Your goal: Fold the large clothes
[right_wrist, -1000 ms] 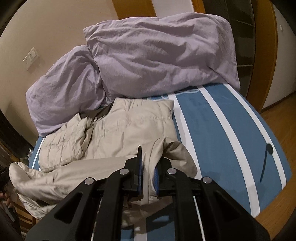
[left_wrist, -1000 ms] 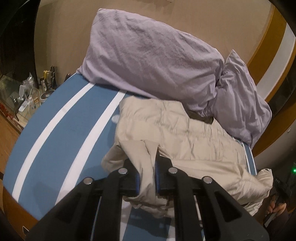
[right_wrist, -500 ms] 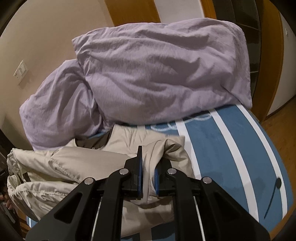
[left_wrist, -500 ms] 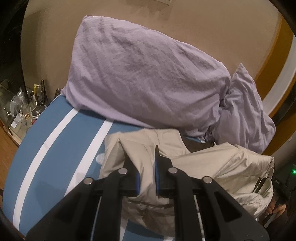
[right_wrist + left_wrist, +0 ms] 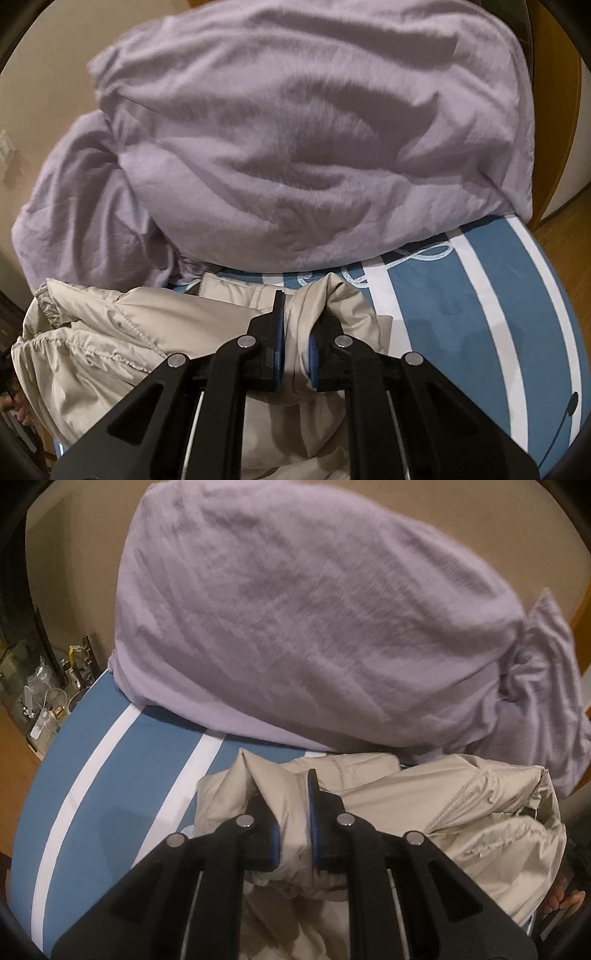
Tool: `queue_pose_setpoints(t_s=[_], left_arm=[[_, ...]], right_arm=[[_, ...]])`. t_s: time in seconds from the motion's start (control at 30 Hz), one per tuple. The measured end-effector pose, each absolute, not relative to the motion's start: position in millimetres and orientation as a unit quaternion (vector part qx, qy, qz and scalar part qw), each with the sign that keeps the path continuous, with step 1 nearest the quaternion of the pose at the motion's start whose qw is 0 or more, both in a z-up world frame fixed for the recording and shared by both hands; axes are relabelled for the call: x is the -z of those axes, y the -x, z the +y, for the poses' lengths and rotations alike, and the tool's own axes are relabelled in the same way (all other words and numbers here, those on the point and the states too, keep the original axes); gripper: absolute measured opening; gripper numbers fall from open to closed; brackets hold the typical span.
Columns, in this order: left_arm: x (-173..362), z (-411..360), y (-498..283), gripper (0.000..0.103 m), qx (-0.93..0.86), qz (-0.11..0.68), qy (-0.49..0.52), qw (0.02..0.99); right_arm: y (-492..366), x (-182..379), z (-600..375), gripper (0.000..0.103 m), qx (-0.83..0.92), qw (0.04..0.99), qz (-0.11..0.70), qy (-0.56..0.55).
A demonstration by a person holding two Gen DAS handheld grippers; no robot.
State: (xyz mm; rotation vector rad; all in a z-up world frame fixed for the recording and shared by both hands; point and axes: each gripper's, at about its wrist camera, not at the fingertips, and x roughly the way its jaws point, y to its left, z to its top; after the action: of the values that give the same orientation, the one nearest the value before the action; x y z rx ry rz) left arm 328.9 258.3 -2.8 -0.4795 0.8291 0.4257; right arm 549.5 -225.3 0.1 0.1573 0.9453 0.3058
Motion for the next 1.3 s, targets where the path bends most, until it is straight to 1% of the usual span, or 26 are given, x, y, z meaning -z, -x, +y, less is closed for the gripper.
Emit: queue_pose_setpoints(t_s=[0.23, 0.5, 0.57, 0.63, 0.7, 0.73, 0.77, 0.8, 0.83, 0.87, 0.93, 1.0, 1.03, 1.17, 1.3], left_arm=[[38, 273, -355, 0.016, -0.222, 0.427, 0.242, 0.843], [64, 284, -380, 0.020, -0.226, 0.444, 0.246, 0.832], [69, 284, -385, 0.021, -0.225, 0.448, 0.244, 0.830], [72, 285, -389, 0.022, -0.225, 0.453, 0.248, 0.827], [72, 286, -388, 0.026, -0.222, 0.454, 0.253, 0.825], [70, 287, -388, 0.028, -0.218, 0.454, 0.257, 0.825], [68, 287, -386, 0.031, -0.215, 0.453, 0.261, 0.825], [66, 288, -388, 0.034, -0.213, 0.452, 0.262, 0.825], [63, 289, -387, 0.036, -0.212, 0.451, 0.264, 0.826], [59, 289, -385, 0.040, -0.213, 0.448, 0.264, 0.827], [52, 288, -382, 0.049, -0.217, 0.441, 0.262, 0.831], [41, 286, -377, 0.069, -0.235, 0.428, 0.247, 0.837], [33, 283, -375, 0.070, -0.244, 0.418, 0.236, 0.843], [15, 268, -372, 0.071, -0.226, 0.407, 0.226, 0.856], [8, 236, -369, 0.072, -0.194, 0.405, 0.204, 0.870]], right_arm=[[-575, 32, -217, 0.011, -0.132, 0.861, 0.485, -0.074], [-591, 52, -211, 0.013, -0.124, 0.851, 0.504, -0.082], [-595, 54, -214, 0.018, -0.124, 0.844, 0.513, -0.098], [-594, 52, -221, 0.020, -0.125, 0.839, 0.518, -0.113], [-593, 47, -226, 0.026, -0.126, 0.838, 0.517, -0.120], [-591, 41, -230, 0.032, -0.125, 0.841, 0.513, -0.121], [-588, 36, -232, 0.046, -0.122, 0.845, 0.506, -0.119], [-586, 31, -234, 0.055, -0.117, 0.852, 0.497, -0.118], [-581, 22, -237, 0.068, -0.110, 0.862, 0.481, -0.114], [-577, 15, -239, 0.070, -0.112, 0.867, 0.471, -0.114], [-573, 7, -239, 0.070, -0.124, 0.867, 0.468, -0.116], [-567, -2, -231, 0.070, -0.145, 0.866, 0.465, -0.113], [-563, -6, -224, 0.070, -0.159, 0.865, 0.463, -0.108], [-552, -10, -187, 0.070, -0.210, 0.853, 0.468, -0.096], [-541, -6, -138, 0.070, -0.257, 0.835, 0.481, -0.071]])
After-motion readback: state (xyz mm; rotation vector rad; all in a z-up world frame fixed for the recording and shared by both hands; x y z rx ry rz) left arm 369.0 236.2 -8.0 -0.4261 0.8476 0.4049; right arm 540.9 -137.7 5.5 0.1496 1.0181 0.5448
